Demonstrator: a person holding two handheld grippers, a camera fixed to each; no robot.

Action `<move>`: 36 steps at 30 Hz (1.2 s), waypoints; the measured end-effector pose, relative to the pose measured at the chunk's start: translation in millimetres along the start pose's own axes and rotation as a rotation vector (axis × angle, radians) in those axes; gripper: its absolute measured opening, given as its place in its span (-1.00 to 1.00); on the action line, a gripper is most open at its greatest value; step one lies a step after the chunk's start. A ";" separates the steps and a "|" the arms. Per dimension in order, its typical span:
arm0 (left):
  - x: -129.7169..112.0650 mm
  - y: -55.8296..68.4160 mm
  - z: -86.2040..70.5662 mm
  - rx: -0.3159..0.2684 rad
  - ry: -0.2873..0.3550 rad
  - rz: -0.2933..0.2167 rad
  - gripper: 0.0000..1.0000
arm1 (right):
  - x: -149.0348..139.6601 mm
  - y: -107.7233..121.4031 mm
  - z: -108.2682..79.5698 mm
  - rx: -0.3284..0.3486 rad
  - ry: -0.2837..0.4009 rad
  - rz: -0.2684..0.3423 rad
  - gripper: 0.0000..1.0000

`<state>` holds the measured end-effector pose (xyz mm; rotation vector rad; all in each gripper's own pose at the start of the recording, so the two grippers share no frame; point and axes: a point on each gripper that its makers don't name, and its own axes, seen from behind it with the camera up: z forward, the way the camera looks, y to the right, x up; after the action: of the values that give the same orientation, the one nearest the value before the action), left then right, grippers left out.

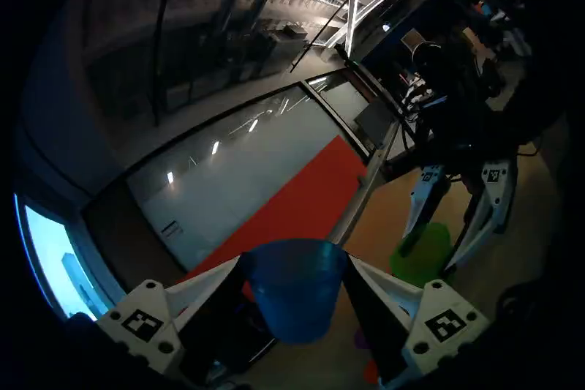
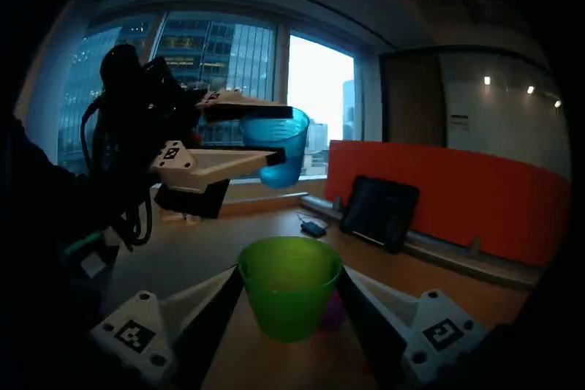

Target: Pour water

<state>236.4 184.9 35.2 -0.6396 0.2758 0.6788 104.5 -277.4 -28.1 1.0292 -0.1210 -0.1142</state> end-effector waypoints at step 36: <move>39.4 -6.8 13.5 0.014 0.041 0.296 0.78 | 4.8 -13.8 22.8 0.040 0.010 -0.003 0.82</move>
<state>271.0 208.8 31.7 -0.6054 0.4174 0.9469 105.2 -304.5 -28.1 1.0701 -0.1126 -0.1099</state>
